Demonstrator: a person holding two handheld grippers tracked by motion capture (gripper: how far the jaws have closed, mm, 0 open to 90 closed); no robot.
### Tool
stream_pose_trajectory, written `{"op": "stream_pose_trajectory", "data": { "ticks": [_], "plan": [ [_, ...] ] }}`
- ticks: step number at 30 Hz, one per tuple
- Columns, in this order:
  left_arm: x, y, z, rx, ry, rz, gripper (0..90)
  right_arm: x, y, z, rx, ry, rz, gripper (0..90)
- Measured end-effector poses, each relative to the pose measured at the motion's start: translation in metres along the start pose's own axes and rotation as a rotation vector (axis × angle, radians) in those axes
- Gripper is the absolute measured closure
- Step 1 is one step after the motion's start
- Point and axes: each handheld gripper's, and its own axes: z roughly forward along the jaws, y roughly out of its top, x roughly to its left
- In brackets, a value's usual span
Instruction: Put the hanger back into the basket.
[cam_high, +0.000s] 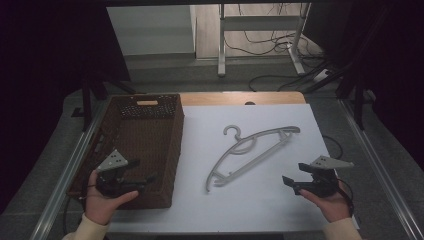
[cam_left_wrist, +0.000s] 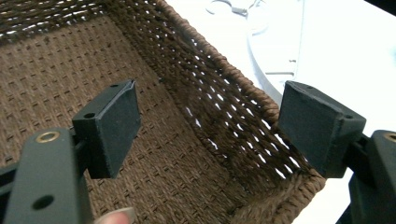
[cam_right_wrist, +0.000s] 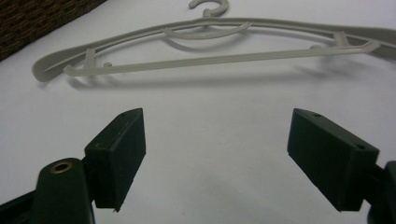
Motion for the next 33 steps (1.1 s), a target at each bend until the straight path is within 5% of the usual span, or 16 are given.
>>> {"op": "stream_pose_trajectory", "data": {
  "ticks": [18,33],
  "plan": [
    [-0.009,-0.004,-0.007,0.000,0.001,0.019,20.8,0.016,0.007,0.004,0.021,-0.002,-0.044,19.4],
    [-0.007,-0.004,-0.001,0.012,-0.008,0.020,20.8,0.012,0.004,0.003,0.034,-0.027,-0.028,20.2]
  ]
}}
